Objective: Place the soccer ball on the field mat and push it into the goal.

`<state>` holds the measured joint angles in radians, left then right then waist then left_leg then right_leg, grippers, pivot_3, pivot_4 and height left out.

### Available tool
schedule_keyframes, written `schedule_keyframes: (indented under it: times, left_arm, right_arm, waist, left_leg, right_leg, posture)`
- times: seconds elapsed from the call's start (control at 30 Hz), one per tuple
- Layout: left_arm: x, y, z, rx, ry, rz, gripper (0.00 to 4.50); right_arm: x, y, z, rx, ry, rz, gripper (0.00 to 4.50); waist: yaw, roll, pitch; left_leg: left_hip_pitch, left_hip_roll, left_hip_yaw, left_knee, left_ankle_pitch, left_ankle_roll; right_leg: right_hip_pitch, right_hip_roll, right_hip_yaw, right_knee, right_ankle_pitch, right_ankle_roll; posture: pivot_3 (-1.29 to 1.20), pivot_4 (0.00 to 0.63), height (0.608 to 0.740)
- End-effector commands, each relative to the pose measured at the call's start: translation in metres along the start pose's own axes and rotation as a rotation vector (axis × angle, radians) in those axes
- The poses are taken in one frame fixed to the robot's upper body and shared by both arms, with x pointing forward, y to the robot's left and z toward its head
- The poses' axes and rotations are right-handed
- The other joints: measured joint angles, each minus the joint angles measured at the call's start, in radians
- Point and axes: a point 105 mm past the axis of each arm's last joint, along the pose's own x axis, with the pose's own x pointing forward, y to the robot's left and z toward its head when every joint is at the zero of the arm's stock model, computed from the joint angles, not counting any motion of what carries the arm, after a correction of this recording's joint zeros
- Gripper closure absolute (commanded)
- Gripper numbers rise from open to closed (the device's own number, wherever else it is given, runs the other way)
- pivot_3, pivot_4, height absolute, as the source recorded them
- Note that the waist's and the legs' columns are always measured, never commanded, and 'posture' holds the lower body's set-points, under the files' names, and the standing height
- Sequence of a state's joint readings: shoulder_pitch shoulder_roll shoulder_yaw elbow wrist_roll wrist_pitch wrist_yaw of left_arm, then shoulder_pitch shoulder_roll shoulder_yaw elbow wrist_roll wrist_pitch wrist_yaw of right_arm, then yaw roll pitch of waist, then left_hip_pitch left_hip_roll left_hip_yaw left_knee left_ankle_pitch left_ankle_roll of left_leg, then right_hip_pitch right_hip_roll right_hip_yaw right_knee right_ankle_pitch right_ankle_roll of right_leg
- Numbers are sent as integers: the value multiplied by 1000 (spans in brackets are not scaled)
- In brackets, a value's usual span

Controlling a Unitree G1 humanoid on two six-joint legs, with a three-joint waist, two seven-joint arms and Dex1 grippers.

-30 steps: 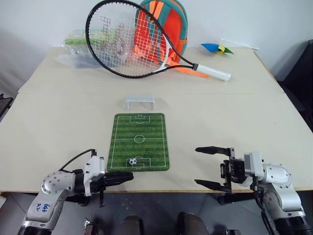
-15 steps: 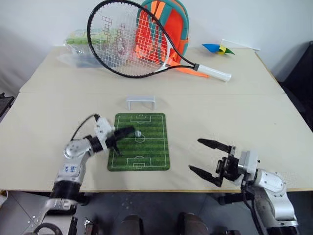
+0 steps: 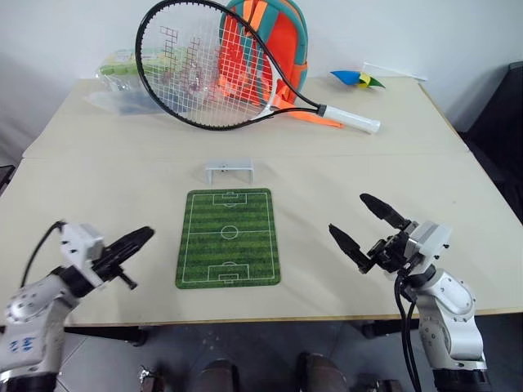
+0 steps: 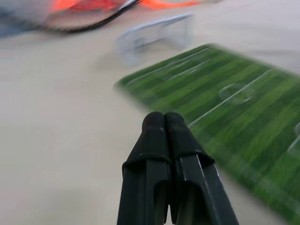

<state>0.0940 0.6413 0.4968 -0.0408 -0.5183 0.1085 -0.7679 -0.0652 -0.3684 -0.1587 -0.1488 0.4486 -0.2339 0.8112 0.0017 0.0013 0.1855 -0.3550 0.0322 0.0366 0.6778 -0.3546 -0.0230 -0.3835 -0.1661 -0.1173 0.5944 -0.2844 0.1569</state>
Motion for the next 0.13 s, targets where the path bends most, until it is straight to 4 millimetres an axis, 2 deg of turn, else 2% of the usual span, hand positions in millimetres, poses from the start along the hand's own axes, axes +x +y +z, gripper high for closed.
schedule_keyframes:
  times: [0.03,0.13]
  left_arm:
    - [-12,13,24,38,-51,105,4432]
    - [-15,16,30,65,-74,159,4432]
  right_arm:
    - [1,-5,1,-19,-23,-14,0]
    - [3,-6,-3,-14,-18,1,0]
  waist:
    - [0,0,0]
    - [0,0,0]
  left_leg:
    - [0,0,0,0,0,0]
    - [0,0,0,0,0,0]
  right_leg:
    - [0,0,0,0,0,0]
    - [0,0,0,1,0,0]
  posture:
    - [0,150,740]
    - [0,150,740]
